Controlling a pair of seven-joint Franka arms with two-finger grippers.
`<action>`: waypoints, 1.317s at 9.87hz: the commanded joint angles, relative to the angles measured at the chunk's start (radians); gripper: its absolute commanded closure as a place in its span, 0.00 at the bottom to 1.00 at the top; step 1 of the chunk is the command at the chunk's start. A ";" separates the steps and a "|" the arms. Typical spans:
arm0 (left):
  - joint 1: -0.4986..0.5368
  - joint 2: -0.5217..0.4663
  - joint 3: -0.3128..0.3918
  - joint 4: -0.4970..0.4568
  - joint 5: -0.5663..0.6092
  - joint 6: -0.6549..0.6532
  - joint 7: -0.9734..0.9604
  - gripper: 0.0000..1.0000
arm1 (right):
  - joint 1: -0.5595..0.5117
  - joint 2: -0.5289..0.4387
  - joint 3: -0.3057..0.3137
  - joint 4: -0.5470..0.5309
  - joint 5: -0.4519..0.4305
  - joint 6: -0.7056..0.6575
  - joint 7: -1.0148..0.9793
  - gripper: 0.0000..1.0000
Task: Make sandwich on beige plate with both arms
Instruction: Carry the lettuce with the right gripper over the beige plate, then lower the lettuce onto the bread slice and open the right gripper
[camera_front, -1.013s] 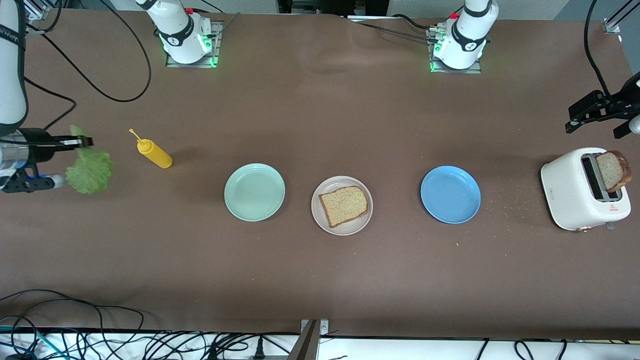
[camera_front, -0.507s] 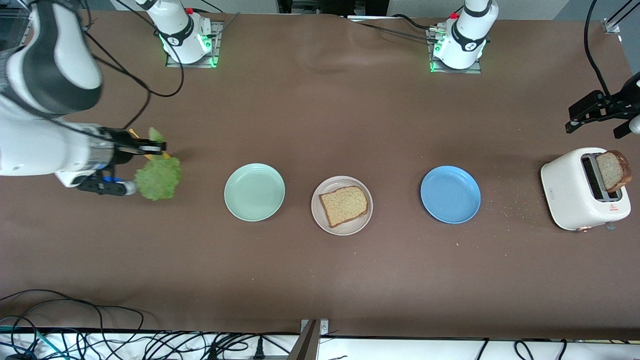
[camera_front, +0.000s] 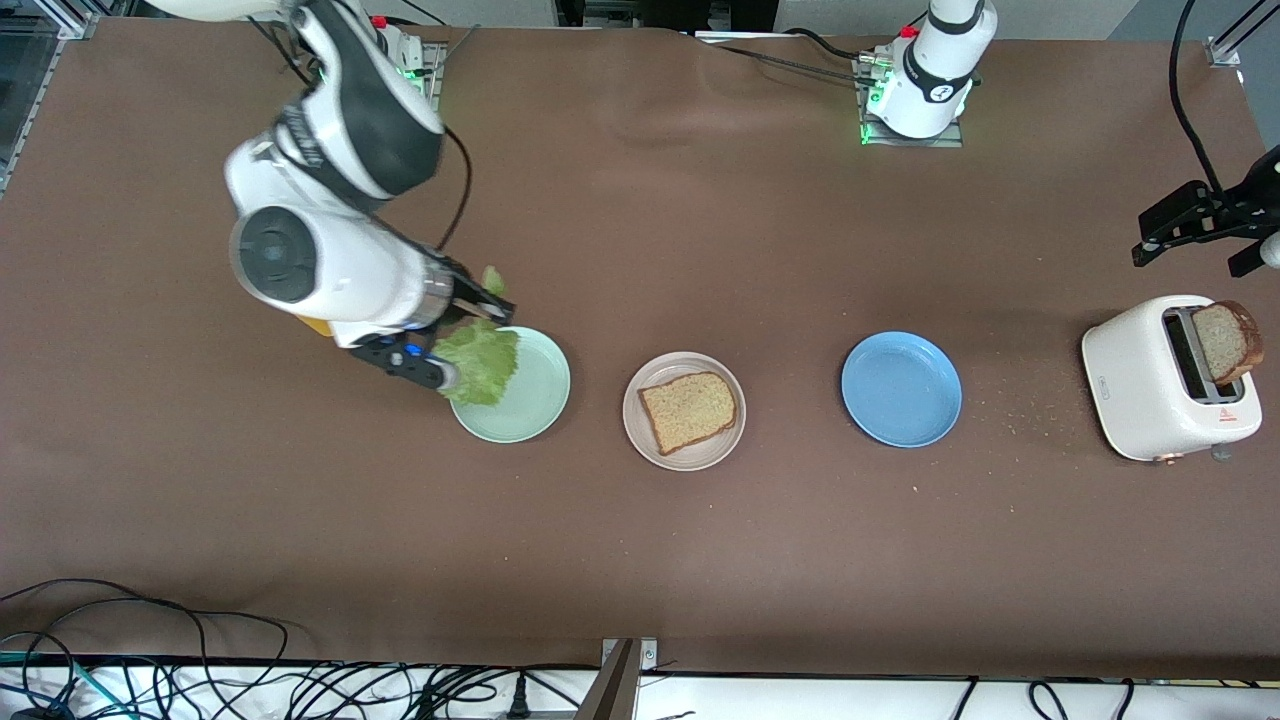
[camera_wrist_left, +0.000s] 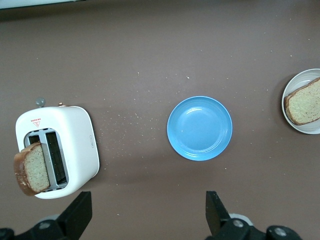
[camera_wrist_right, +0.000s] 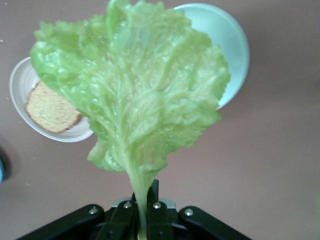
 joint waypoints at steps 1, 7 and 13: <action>0.004 0.011 0.002 0.029 -0.014 -0.024 0.018 0.00 | 0.084 0.063 -0.007 0.017 -0.143 0.127 -0.005 1.00; 0.005 0.011 0.002 0.031 -0.013 -0.024 0.018 0.00 | 0.262 0.157 -0.005 0.014 -0.457 0.265 -0.534 1.00; 0.005 0.011 0.002 0.031 -0.013 -0.024 0.018 0.00 | 0.277 0.295 -0.010 0.020 -0.555 0.537 -1.107 1.00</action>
